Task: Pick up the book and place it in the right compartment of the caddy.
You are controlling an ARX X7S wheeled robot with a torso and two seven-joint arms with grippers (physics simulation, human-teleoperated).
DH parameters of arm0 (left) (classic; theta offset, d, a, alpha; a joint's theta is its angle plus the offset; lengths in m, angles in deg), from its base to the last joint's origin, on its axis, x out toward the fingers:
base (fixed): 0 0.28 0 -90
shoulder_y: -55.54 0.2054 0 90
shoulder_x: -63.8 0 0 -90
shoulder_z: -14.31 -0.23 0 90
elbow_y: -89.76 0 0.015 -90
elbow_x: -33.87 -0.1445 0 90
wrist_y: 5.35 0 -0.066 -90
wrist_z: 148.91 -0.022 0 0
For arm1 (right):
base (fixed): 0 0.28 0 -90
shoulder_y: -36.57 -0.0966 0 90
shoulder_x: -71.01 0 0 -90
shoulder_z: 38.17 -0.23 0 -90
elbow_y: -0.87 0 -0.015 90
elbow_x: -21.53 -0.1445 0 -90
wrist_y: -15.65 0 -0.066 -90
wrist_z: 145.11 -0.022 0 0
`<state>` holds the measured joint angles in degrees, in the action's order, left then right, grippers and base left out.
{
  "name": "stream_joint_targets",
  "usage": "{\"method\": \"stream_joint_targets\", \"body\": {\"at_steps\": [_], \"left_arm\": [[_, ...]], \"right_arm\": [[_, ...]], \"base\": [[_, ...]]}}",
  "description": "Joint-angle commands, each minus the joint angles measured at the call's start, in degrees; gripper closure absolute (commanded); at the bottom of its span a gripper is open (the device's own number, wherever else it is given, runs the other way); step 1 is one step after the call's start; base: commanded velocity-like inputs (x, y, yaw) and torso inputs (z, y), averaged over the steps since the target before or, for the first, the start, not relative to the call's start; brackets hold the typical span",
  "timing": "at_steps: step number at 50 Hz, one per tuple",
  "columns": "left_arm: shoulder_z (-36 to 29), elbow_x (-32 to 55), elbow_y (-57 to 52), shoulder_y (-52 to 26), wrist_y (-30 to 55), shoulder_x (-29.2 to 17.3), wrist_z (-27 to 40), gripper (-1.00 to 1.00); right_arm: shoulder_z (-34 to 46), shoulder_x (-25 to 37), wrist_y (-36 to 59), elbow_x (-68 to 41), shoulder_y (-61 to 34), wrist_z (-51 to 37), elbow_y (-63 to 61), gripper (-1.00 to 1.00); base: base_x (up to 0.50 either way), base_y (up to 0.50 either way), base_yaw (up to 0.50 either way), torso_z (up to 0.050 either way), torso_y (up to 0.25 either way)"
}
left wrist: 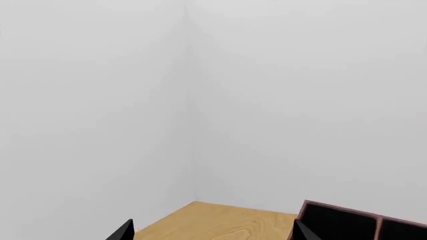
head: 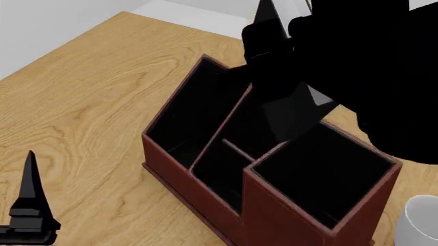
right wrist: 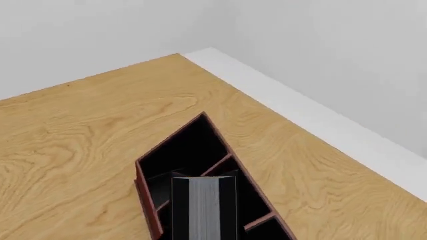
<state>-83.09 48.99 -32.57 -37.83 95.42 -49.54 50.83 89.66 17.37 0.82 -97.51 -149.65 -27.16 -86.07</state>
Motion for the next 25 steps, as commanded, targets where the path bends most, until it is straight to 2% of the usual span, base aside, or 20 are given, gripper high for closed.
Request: {"method": "stream_joint_targets", "body": {"at_steps": [1,5,7,17,25], "left_arm": [[0.21,0.39,0.30,-0.01,-0.35,-0.09,0.07,-1.00],[0.14,0.44,0.54,-0.04,-0.53,-0.08,0.04,-1.00],[0.14,0.48,0.64,-0.06,-0.62,-0.08,0.03,-1.00],[0.66,1.38,-1.08,0.30,0.53,-0.55,0.52,-1.00],[1.73,2.72,-1.42,0.70,0.35,-0.82,0.56,-1.00]], "right_arm": [[0.92,0.36,-2.33,0.41,-2.85,-5.47,3.48,1.00],[1.17,1.01,-4.47,-0.90,-1.16,-7.83,3.45,1.00],[2.70,1.54,-5.65,-3.94,-0.67,-11.88,4.31,1.00],[2.21,2.60,-9.92,-3.42,1.89,-14.97,1.91,1.00],[5.06,0.21,-9.54,-2.67,1.03,-16.32,5.06,1.00]], "base": [[0.00,0.00,0.00,0.000,0.000],[0.00,0.00,0.00,0.000,0.000],[0.00,0.00,0.00,0.000,0.000],[0.00,0.00,0.00,0.001,0.002],[0.00,0.00,0.00,0.000,0.001]]}}
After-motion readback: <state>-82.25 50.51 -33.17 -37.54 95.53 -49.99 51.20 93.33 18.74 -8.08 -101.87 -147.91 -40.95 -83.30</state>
